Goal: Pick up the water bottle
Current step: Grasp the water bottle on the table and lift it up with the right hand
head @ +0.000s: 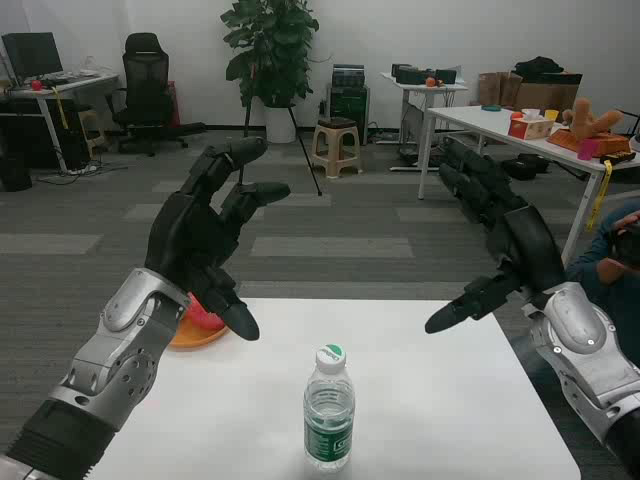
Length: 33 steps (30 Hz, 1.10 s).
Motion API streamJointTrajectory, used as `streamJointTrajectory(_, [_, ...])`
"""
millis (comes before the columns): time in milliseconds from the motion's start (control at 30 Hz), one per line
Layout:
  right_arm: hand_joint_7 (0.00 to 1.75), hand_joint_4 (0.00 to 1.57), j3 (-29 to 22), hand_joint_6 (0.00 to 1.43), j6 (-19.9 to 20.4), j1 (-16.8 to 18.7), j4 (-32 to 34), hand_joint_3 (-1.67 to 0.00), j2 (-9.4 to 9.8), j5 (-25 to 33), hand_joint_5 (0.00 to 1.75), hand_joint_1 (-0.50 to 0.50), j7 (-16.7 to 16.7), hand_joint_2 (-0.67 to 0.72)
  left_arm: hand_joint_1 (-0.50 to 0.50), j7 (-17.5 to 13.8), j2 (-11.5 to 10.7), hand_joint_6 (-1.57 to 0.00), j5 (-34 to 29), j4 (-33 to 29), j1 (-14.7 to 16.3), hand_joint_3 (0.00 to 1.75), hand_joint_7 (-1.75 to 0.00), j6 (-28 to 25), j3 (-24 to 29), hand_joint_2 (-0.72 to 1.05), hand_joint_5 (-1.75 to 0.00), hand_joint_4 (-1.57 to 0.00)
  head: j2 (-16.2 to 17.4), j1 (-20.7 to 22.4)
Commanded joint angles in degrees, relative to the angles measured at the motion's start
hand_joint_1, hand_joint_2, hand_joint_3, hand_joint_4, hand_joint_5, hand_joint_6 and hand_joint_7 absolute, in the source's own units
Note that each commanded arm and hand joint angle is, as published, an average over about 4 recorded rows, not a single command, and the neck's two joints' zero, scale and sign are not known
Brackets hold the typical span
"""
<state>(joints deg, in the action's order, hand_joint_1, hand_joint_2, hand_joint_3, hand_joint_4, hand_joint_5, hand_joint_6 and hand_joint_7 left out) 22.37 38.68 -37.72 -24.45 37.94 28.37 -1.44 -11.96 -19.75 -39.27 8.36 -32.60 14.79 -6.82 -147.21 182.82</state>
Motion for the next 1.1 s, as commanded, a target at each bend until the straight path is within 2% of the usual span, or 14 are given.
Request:
streamJointTrajectory(33, [0.14,0.0,-1.5,0.0,0.0,4.2,3.9,-0.08,-1.29,-0.1,0.0,-0.5,0.4,-0.08,-0.5,-0.8,2.8,0.0,1.0,-3.1,6.9,0.0,-0.98,-0.9,1.7,-0.02,-1.03,0.0,3.5,0.9])
streamJointTrajectory(100, [0.14,0.0,-1.5,0.0,0.0,4.2,3.8,-0.08,-1.29,-0.1,0.0,-0.5,0.4,-0.05,-0.5,-0.8,2.8,0.0,1.0,-3.1,6.9,0.02,-0.98,-0.9,1.7,-0.02,-1.03,0.0,2.1,0.5])
streamJointTrajectory(200, [0.14,0.0,-1.5,0.0,0.0,4.2,3.8,-0.08,-1.29,-0.1,0.0,-0.5,0.4,-0.07,-0.5,-0.8,2.8,0.0,1.0,-3.0,6.9,0.07,-0.98,-0.9,1.7,-0.02,-1.03,0.0,2.2,0.5])
streamJointTrajectory(567, [0.14,0.0,-1.4,0.0,0.0,4.2,3.7,-0.08,-1.37,0.0,0.0,-0.5,0.4,-0.1,-0.5,-0.8,2.8,0.0,1.0,-2.9,6.9,0.04,-0.98,-0.9,1.7,-0.02,-1.03,0.0,2.1,0.6])
streamJointTrajectory(933, [0.14,0.0,-1.1,0.0,0.0,4.2,3.6,-0.08,-1.44,0.0,0.0,-0.5,0.4,-0.08,-0.5,-0.8,2.8,0.0,0.9,-2.9,7.2,0.0,-0.98,-0.9,1.8,-0.02,-1.03,0.0,2.7,0.5])
streamJointTrajectory(1067, [0.14,0.0,-0.6,0.0,0.0,4.2,3.3,-0.08,-1.53,0.0,0.0,-0.5,0.4,-0.1,-0.5,-0.8,2.8,0.0,0.9,-2.9,7.3,0.09,-0.98,-0.9,1.8,-0.02,-1.03,0.0,3.4,0.4])
streamJointTrajectory(1100, [0.14,0.0,-0.4,0.0,0.0,4.2,3.2,-0.08,-1.55,0.0,0.0,-0.5,0.4,-0.1,-0.5,-0.8,2.8,0.0,0.9,-2.9,7.3,0.07,-0.98,-0.9,1.8,-0.02,-1.03,0.0,3.8,0.3])
